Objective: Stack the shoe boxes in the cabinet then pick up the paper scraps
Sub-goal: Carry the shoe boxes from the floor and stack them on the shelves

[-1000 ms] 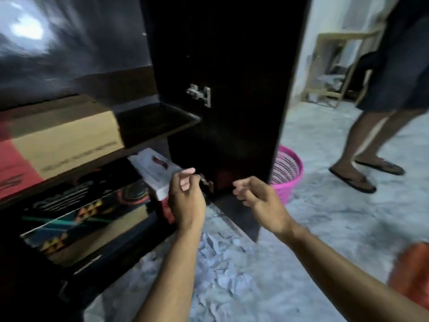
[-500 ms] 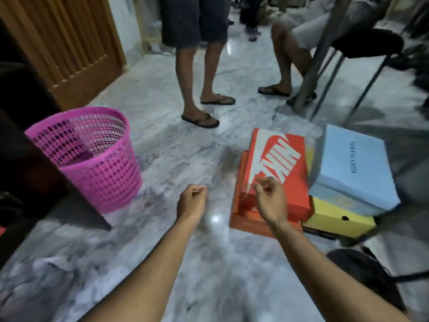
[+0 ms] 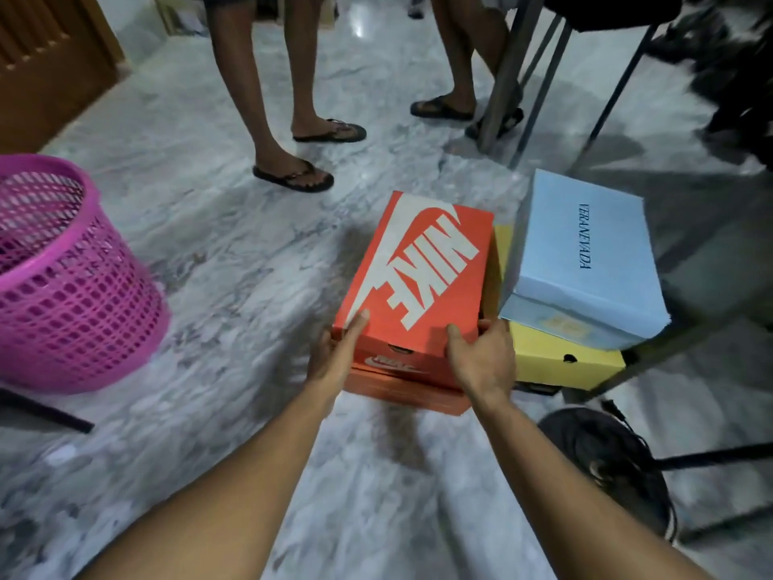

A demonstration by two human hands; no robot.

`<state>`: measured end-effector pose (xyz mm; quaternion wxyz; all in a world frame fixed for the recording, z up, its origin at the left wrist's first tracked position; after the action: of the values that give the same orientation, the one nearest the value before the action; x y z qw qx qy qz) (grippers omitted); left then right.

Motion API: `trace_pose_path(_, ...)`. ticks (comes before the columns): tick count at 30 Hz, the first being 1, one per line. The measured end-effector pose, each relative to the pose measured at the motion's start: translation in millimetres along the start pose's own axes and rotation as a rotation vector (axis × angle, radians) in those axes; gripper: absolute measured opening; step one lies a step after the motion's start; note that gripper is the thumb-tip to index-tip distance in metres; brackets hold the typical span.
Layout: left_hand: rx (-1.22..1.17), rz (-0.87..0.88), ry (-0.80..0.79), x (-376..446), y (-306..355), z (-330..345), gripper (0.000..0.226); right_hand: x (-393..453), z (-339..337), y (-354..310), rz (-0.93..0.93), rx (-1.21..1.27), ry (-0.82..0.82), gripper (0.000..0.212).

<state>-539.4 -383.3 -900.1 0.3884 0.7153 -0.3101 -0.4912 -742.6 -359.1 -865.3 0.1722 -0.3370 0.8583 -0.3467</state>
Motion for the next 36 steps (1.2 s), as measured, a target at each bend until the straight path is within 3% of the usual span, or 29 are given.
trace_pose_path(2,-0.049,-0.026,0.027,-3,-9,-16,0.065,-9,-2,4,0.016,0.038,-0.047,0.039)
trace_pose_path(4,-0.072,-0.026,0.036,-5,-15,-32,0.054,-18,-1,4,0.057,0.115,-0.088,0.03)
trace_pose_path(8,-0.201,-0.06,0.018,-9,-20,-57,0.052,-33,1,-2,0.077,0.188,-0.105,0.032)
trace_pose_path(12,-0.301,-0.055,0.06,-21,-26,-86,0.044,-42,0,-7,0.098,0.327,-0.239,0.05)
trace_pose_path(15,-0.332,-0.05,0.044,-37,-32,-117,0.047,-42,-2,-23,0.177,0.478,-0.397,0.083)
trace_pose_path(19,-0.359,-0.009,-0.04,-68,-38,-171,0.046,-48,-14,-61,0.199,0.609,-0.612,0.098)
trace_pose_path(22,-0.339,0.003,-0.095,-97,-39,-216,0.057,-66,-21,-92,0.098,0.644,-0.649,0.087)
trace_pose_path(26,-0.304,0.075,0.014,-123,-15,-278,0.061,-113,-31,-135,-0.034,0.707,-0.737,0.063)
trace_pose_path(29,-0.35,0.194,0.146,-134,20,-336,0.071,-161,-40,-170,-0.139,0.728,-0.961,0.058)
trace_pose_path(32,-0.421,0.294,0.182,-154,56,-399,0.074,-215,-53,-206,-0.331,0.619,-1.141,0.025)
trace_pose_path(36,-0.45,0.353,0.175,-199,76,-474,0.072,-283,-53,-252,-0.506,0.562,-1.319,0.019)
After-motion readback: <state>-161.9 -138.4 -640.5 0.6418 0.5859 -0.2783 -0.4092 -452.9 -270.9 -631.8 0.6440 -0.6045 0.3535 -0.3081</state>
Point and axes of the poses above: each hand's wrist, its own x-axis towards the middle knuckle, its own z-axis out of the palm, y = z × x, the point moved 1 cm from there along x, towards the middle knuckle, and after that the axes turned 9 degrees about y, right-handed, at the moved point
